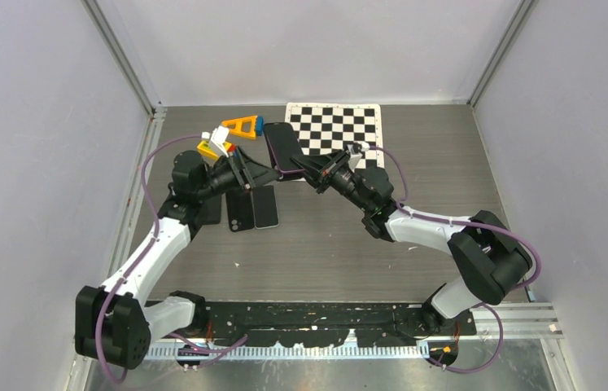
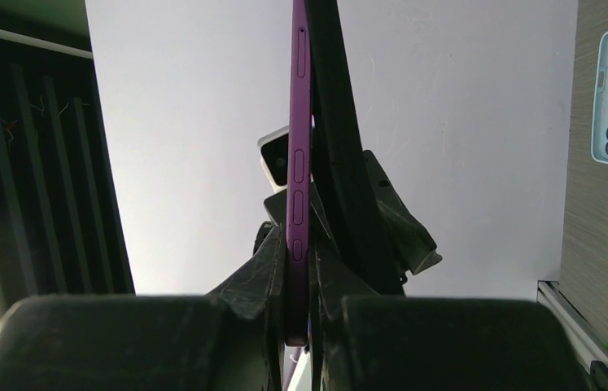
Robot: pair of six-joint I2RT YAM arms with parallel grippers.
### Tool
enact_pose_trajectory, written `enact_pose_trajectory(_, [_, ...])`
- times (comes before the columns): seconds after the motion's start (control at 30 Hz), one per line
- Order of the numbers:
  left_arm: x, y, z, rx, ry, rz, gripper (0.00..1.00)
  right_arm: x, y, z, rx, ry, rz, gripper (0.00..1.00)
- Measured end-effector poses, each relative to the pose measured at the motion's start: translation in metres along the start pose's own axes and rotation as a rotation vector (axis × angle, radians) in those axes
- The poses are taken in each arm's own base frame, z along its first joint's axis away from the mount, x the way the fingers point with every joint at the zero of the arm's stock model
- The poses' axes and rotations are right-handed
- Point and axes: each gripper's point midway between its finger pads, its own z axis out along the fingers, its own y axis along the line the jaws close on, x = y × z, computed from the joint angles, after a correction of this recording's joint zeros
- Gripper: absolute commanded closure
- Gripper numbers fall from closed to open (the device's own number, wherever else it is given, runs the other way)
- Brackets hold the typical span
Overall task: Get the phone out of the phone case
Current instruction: Remove the phone case from the phone.
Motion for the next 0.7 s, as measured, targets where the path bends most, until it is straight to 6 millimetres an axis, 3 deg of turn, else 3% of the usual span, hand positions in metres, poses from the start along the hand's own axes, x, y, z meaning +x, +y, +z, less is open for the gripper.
enact_pose_trajectory(0.17, [-0.001, 0.014, 0.011, -0.016, 0.010, -0.065, 0.52, 0.001, -0.002, 0.000, 0.009, 0.009, 0.001, 0.99])
enact_pose_trajectory(0.23, [-0.001, 0.018, 0.015, -0.022, 0.011, -0.096, 0.69, 0.005, -0.005, -0.001, 0.022, 0.028, -0.003, 0.99])
enact_pose_trajectory(0.3, [-0.002, 0.023, 0.020, -0.023, 0.010, -0.123, 0.99, 0.007, -0.011, -0.002, 0.045, 0.047, -0.013, 0.99])
enact_pose_trajectory(0.47, [0.004, 0.036, 0.028, -0.045, 0.032, -0.169, 1.00, 0.004, -0.030, -0.015, 0.114, 0.051, -0.068, 0.99])
enact_pose_trajectory(0.7, [0.027, 0.087, 0.042, -0.171, 0.079, -0.257, 1.00, -0.011, -0.067, -0.079, 0.306, 0.037, -0.202, 0.99])
